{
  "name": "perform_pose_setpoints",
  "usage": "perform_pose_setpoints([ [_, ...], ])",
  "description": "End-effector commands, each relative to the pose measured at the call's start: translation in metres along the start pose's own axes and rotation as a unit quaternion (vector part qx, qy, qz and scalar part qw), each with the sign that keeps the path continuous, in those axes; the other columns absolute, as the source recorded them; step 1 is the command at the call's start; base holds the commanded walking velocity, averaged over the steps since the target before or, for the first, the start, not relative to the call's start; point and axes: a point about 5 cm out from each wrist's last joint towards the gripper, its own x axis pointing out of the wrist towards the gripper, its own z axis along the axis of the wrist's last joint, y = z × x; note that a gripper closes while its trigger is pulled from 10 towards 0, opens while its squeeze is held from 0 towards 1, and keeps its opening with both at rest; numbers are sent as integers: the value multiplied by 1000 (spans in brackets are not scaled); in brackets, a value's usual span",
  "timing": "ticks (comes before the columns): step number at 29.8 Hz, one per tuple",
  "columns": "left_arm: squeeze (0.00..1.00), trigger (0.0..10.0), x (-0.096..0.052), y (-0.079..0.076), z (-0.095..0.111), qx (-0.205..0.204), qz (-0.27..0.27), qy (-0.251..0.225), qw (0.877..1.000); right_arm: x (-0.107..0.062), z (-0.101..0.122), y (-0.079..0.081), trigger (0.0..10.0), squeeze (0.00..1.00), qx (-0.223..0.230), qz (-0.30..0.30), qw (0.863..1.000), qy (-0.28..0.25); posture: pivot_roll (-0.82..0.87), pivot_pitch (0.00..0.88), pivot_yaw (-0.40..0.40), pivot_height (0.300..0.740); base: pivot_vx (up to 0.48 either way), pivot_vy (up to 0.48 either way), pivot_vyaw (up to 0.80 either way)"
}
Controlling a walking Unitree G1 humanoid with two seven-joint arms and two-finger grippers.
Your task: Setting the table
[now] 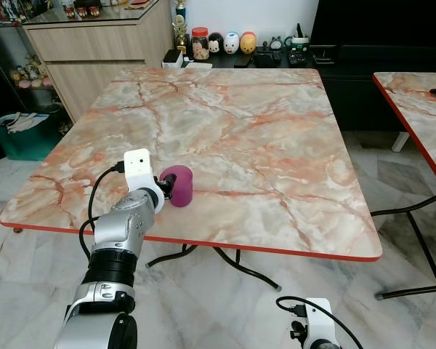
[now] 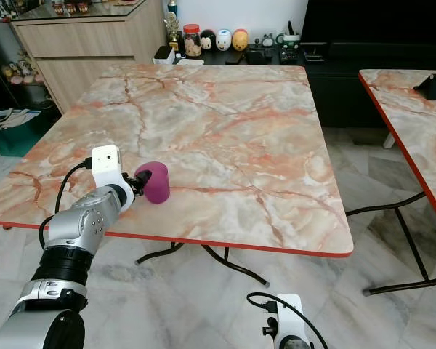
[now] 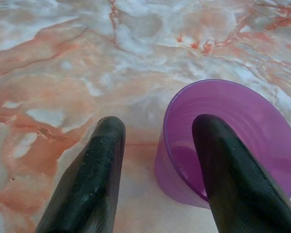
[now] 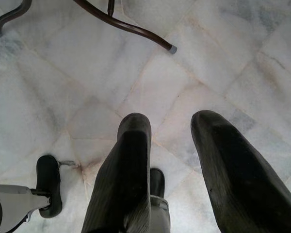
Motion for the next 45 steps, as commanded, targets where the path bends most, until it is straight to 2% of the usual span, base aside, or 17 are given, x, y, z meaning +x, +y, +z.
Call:
perform_pose_setpoints([
  [1, 0, 1569, 0, 4, -1, 0, 11, 2, 1000, 0, -2, 2, 10000, 0, 1, 2, 1000, 5, -16, 0, 56, 740, 0, 0, 0],
  [15, 0, 1216, 0, 3, -3, -17, -4, 8, 1000, 0, -2, 2, 10000, 0, 4, 1, 1000, 5, -17, 0, 56, 740, 0, 0, 0],
  [21, 0, 0, -1, 6, -2, -30, -2, 6, 1000, 0, -1, 1, 10000, 0, 3, 1, 1000, 4, -12, 0, 53, 740, 0, 0, 0],
  [31, 0, 0, -5, 7, -7, -21, -8, 4, 1000, 0, -2, 1, 10000, 0, 1, 1, 1000, 5, -17, 0, 52, 740, 0, 0, 0],
  [39, 0, 0, -9, 8, -2, -29, -12, -31, 999, 0, -3, 0, 10000, 0, -1, 1, 1000, 6, -21, 0, 51, 740, 0, 0, 0],
  [43, 0, 0, -15, 9, 6, -36, -22, -88, 995, -1, -4, 0, 10000, 0, -1, 1, 1000, 7, -26, 0, 52, 740, 0, 0, 0],
  [44, 0, 10000, -22, 5, 15, -12, -40, -140, 989, -1, -4, 0, 10000, 0, 0, 1, 1000, 8, -28, 0, 52, 740, 0, 0, 0],
  [45, 0, 10000, -26, 3, 18, 4, -52, -163, 985, -1, -4, 0, 10000, 0, 1, 0, 1000, 8, -28, 0, 52, 740, 0, 0, 0],
])
